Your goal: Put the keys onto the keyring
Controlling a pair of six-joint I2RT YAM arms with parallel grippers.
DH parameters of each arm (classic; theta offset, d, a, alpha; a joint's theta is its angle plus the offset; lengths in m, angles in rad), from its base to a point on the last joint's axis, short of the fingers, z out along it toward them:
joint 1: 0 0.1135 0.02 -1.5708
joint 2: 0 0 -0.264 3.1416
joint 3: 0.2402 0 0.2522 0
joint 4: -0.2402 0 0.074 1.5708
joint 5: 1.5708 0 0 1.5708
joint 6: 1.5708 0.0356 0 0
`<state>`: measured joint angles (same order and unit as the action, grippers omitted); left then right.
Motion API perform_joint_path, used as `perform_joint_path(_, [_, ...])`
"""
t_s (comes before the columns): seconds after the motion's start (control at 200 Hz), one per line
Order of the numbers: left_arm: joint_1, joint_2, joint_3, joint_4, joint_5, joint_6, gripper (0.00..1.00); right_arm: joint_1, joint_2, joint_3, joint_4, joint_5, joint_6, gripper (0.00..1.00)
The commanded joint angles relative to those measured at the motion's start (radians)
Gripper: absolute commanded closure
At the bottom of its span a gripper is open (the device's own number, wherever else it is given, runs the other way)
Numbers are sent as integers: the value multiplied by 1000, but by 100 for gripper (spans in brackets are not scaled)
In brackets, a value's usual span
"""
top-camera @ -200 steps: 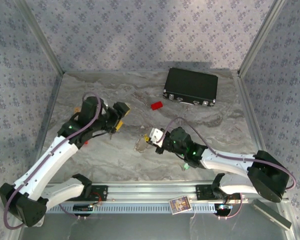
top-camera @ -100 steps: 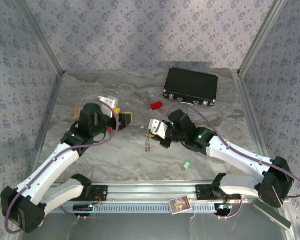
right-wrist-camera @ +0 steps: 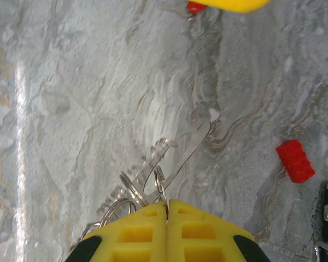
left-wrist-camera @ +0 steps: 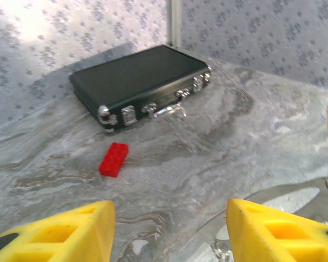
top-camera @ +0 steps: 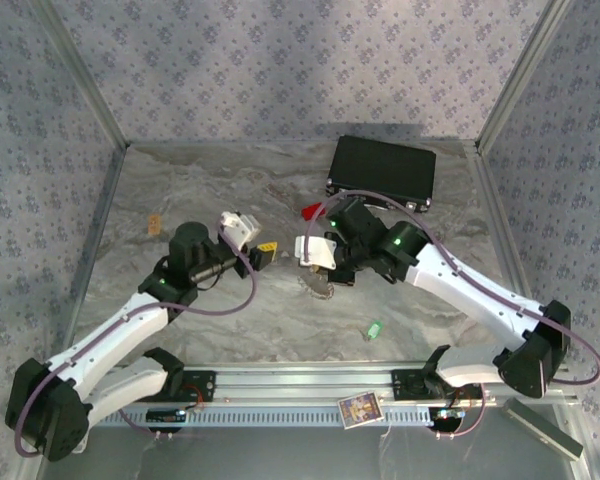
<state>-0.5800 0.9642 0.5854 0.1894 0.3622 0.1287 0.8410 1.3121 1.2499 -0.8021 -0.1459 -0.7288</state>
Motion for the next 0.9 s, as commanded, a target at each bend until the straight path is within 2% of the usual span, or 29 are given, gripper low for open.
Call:
perform_joint_path(0.0, [-47,13,-33,95,89,159,50,11,29,51,-65,3,-59,100])
perform_joint_path(0.07, [-94,22,-56,103,94,239,53,18,40,60,-58,-19,-64,100])
perform_joint_path(0.21, [-120,28,-80,143,77,235,61,30,46,47,-23,-48,-64,100])
perform_joint_path(0.285, [-121,17,-96,177,73,225,62,35,49,41,-10,-54,-65,100])
perform_joint_path(0.43, [-120,19,-79,172,161,209,62,38,40,22,14,-60,-59,100])
perform_joint_path(0.53, [-121,35,-58,123,212,206,67,40,39,14,27,-64,-51,100])
perform_joint_path(0.744, [-122,27,-88,111,257,173,65,47,28,-9,41,-93,-41,100])
perform_joint_path(0.894, [-142,67,-91,142,233,132,65,50,23,-28,41,-112,-27,100])
